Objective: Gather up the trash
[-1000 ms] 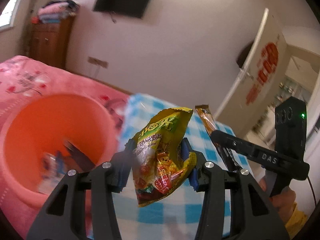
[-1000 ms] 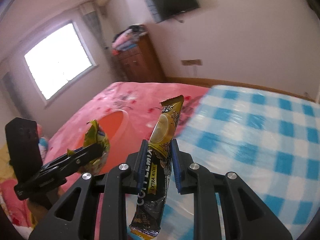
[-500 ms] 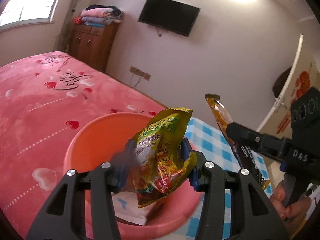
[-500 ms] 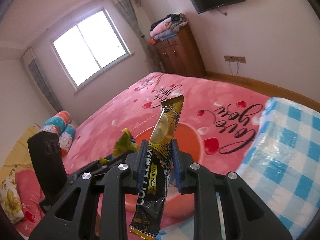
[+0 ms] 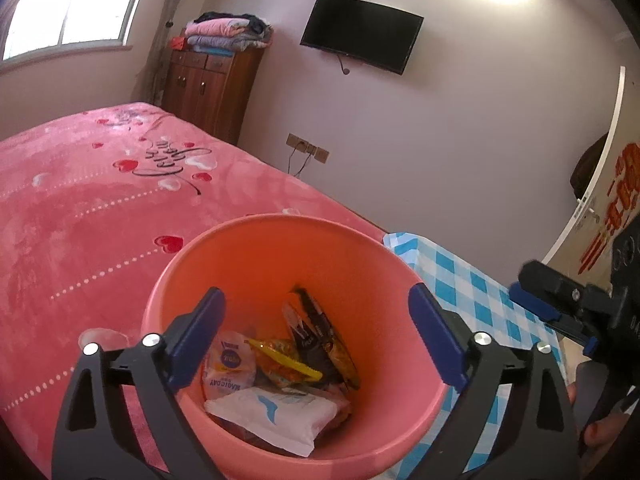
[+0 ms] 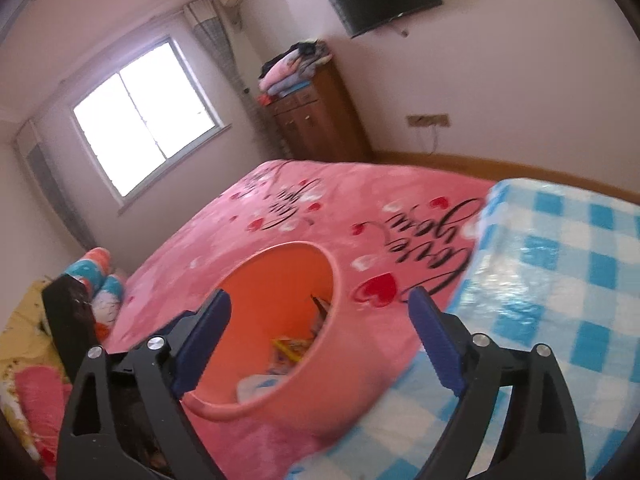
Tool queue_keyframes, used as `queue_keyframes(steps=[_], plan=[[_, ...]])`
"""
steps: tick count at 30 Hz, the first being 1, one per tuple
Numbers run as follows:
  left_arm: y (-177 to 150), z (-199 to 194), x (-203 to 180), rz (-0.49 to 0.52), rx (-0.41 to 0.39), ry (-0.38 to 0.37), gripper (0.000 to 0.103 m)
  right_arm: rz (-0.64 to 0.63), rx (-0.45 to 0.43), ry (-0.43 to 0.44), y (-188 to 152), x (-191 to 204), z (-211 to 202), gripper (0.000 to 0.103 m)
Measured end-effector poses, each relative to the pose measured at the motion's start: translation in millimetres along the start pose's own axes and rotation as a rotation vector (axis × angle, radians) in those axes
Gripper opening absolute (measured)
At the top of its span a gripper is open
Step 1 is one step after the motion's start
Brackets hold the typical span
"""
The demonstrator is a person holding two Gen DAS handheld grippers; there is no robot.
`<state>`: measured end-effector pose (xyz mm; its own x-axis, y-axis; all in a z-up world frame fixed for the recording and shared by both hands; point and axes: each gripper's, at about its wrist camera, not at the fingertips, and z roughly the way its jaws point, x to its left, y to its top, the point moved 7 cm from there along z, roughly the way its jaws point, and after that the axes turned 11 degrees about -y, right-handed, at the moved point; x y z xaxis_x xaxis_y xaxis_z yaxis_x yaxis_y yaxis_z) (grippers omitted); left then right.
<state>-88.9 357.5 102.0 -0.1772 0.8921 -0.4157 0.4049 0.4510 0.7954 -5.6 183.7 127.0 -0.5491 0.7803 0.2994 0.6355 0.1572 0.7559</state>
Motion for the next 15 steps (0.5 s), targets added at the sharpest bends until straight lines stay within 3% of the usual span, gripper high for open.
queue_keyframes(steps=[9, 15], plan=[[-3, -3, -36, 0.126, -0.023, 0.035, 0.098, -0.033, -0.076, -0.167, -26, -43, -36, 0.091], [-13, 2, -68, 0.169, -0.017, 0.008, 0.099, -0.019, -0.109, -0.249, -35, -73, -60, 0.092]])
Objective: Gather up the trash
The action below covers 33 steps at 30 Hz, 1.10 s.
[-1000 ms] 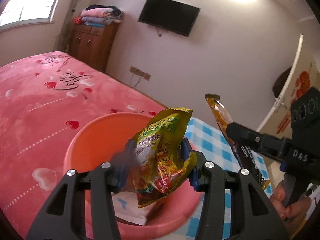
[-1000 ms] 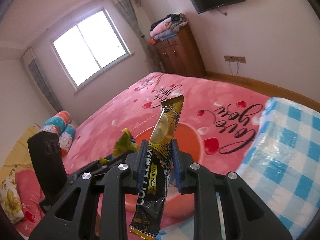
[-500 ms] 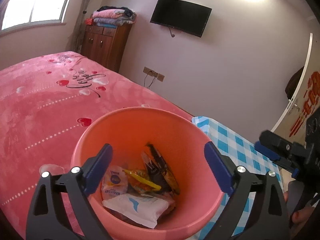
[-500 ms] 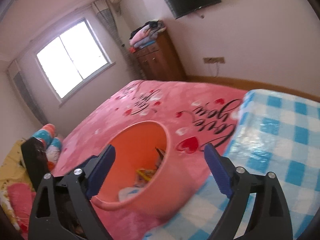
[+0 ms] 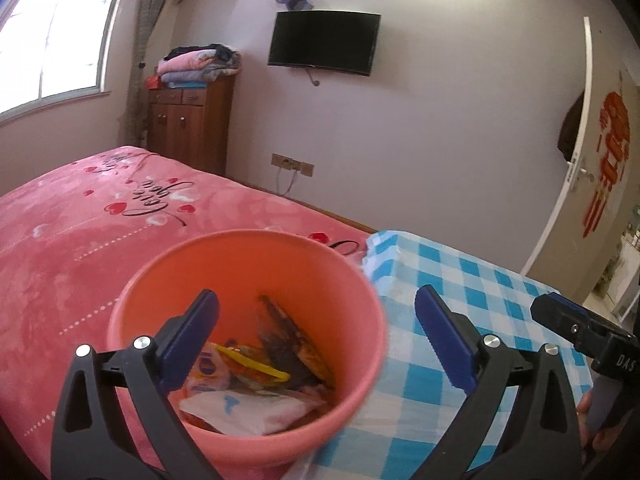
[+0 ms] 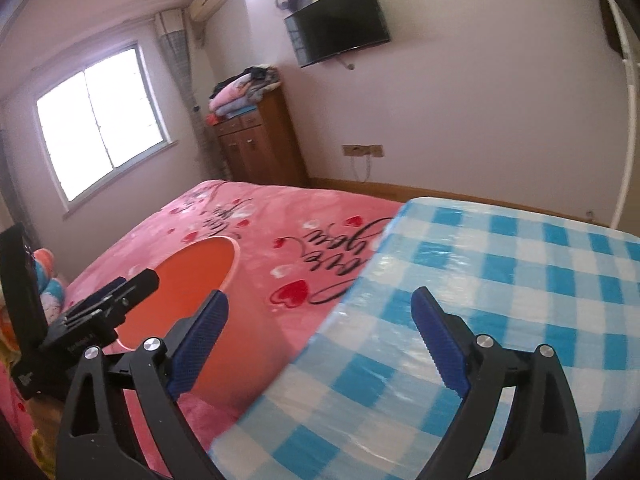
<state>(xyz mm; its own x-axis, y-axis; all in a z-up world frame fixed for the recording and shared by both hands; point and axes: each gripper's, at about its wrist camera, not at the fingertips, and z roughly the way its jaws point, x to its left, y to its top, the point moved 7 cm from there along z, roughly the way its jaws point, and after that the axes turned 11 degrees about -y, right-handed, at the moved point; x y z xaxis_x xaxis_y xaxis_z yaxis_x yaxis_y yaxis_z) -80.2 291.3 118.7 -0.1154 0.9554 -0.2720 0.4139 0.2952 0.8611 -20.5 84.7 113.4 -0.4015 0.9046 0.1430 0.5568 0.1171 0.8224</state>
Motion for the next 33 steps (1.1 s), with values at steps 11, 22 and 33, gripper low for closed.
queue_keyframes(steps=[11, 22, 33], plan=[[-16, 14, -64, 0.092, 0.033, -0.029, 0.099, 0.040, -0.034, -0.166, -19, -67, -34, 0.093], [-47, 26, -144, 0.195, 0.103, -0.126, 0.099, 0.113, -0.041, -0.355, -46, -137, -73, 0.094], [-77, 25, -211, 0.284, 0.143, -0.219, 0.099, 0.173, -0.056, -0.503, -78, -194, -118, 0.094]])
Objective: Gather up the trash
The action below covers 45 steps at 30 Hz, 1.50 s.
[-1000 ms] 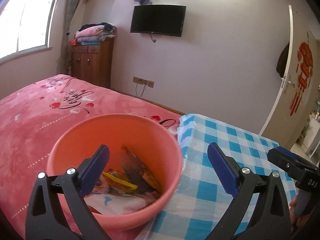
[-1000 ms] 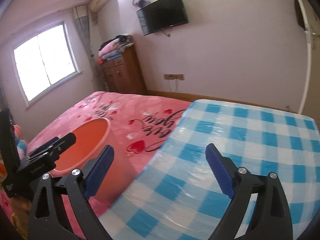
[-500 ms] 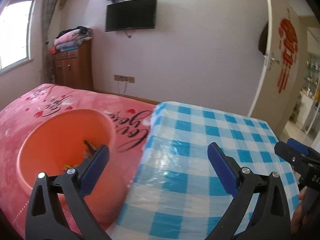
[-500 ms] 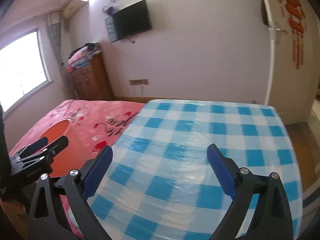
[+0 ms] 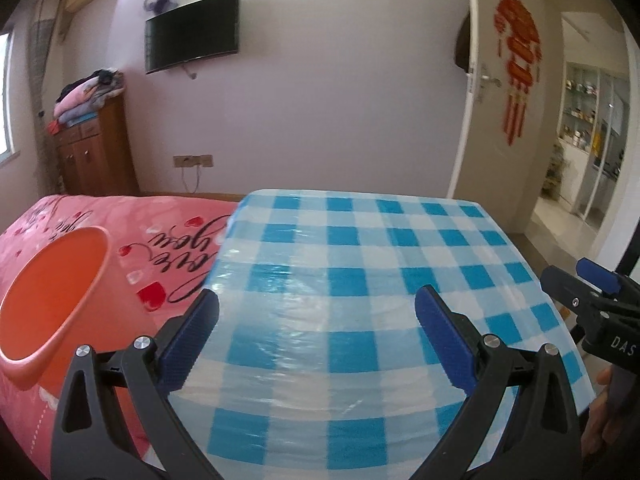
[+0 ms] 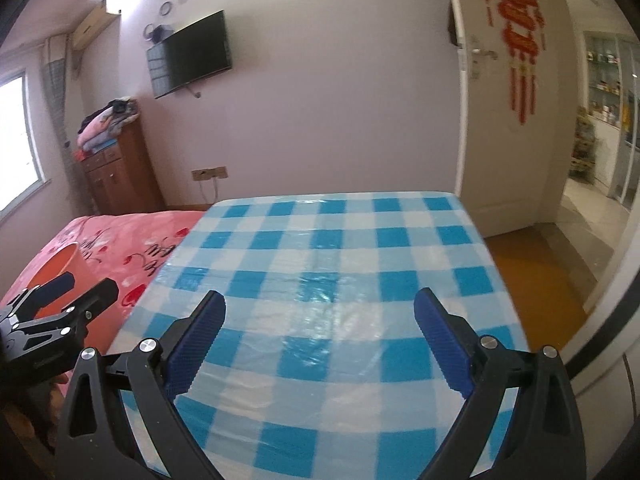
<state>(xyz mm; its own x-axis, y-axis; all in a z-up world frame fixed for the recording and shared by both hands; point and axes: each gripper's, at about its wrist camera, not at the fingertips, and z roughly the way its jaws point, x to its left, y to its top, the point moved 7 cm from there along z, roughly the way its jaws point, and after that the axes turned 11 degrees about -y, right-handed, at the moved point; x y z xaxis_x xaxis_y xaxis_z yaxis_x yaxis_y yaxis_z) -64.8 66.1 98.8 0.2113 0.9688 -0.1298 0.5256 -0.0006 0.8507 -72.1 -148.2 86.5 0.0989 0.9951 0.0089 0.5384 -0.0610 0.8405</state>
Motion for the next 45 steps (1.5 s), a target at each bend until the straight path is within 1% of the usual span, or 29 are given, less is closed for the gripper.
queue_keyframes(steps=[4, 7, 12, 16, 24, 33, 40, 45], plan=[[-4, 3, -23, 0.022, 0.011, -0.032, 0.099, 0.019, -0.002, -0.031, -7, -20, -5, 0.094], [-7, 4, -35, 0.042, 0.017, -0.038, 0.099, 0.024, -0.010, -0.055, -10, -31, -11, 0.094], [-13, 5, -50, 0.064, 0.033, -0.058, 0.099, 0.038, -0.031, -0.084, -14, -46, -22, 0.094], [-15, 2, -58, 0.077, 0.030, -0.066, 0.099, 0.045, -0.043, -0.106, -16, -54, -28, 0.094], [-15, -6, -64, 0.082, 0.012, -0.072, 0.099, 0.037, -0.061, -0.141, -22, -60, -35, 0.094], [-15, -6, -64, 0.077, 0.010, -0.068, 0.099, 0.033, -0.068, -0.151, -23, -63, -35, 0.094], [-20, 0, -66, 0.074, 0.019, -0.062, 0.099, 0.028, -0.060, -0.152, -26, -64, -33, 0.094], [-24, 10, -67, 0.075, 0.037, -0.056, 0.099, 0.027, -0.044, -0.147, -28, -63, -23, 0.094]])
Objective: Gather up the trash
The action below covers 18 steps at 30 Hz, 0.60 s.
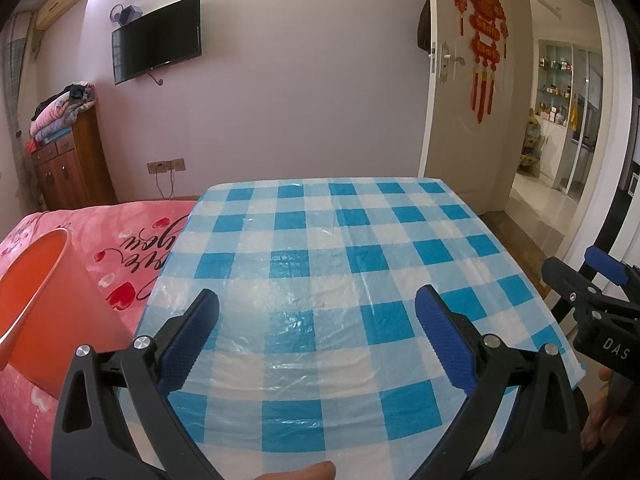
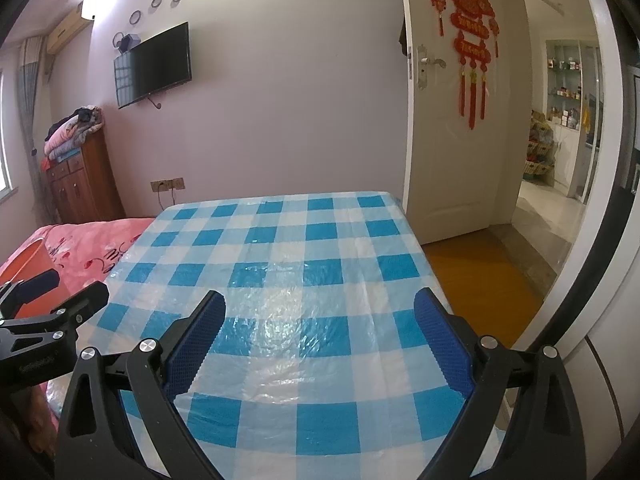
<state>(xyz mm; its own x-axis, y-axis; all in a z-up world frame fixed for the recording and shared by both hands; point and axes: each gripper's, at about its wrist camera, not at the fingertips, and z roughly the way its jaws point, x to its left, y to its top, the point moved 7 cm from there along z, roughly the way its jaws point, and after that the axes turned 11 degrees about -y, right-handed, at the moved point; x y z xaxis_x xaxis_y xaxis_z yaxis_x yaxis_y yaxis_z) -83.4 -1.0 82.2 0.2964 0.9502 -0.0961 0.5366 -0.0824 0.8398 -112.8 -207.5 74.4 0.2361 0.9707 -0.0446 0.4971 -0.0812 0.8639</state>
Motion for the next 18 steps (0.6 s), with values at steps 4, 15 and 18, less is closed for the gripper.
queue_keyframes(steps=[4, 15, 18], plan=[[-4, 14, 1, -0.003, 0.026, 0.002, 0.099, -0.004, 0.023, 0.005, -5, 2, 13, 0.094], [-33, 81, 7, -0.048, 0.172, 0.007, 0.099, -0.009, 0.156, 0.022, -30, 10, 76, 0.094], [-43, 106, 10, -0.075, 0.222, 0.020, 0.099, -0.012, 0.212, 0.022, -38, 13, 103, 0.094]])
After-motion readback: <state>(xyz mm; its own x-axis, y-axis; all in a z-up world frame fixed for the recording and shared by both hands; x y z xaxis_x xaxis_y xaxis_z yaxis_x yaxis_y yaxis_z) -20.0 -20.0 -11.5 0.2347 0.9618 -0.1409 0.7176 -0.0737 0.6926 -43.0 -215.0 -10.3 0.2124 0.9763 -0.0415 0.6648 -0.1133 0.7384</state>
